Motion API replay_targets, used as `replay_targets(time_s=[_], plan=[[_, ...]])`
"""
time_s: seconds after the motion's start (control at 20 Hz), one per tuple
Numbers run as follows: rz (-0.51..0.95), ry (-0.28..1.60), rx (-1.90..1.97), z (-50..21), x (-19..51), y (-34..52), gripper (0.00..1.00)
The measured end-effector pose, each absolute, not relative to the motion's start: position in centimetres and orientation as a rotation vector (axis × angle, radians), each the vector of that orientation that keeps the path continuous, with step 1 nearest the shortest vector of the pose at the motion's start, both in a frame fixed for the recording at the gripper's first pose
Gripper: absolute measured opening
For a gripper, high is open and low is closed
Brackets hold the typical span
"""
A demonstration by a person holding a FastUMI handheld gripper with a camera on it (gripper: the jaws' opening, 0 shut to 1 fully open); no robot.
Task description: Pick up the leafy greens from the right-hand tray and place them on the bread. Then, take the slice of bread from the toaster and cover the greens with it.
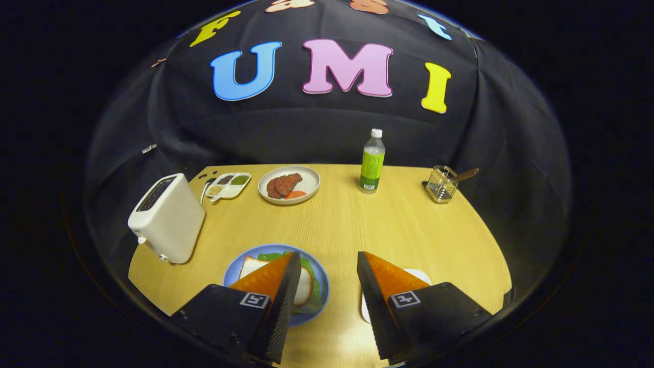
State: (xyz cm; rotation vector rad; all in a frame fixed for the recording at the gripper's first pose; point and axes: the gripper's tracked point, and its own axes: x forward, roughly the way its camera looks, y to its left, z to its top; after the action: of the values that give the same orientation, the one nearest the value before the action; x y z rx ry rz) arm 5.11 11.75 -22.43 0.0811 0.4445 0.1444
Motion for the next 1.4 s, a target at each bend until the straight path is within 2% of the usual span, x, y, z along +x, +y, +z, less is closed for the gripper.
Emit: replay_targets(time_s=[0.1,0.15,0.55,1.15,1.4], plan=[[0.158,0.387,0.058,-19.4,4.4,11.2,0.77],[0.159,0.363,0.046,-18.1,4.0,10.7,0.84],[0.161,0.257,0.107,-10.7,1.0,11.3,0.99],[0.105,0.185,0.082,-8.5,1.2,7.9,0.99],[0.134,0.154,0.089,-7.5,2.1,8.3,0.99]])
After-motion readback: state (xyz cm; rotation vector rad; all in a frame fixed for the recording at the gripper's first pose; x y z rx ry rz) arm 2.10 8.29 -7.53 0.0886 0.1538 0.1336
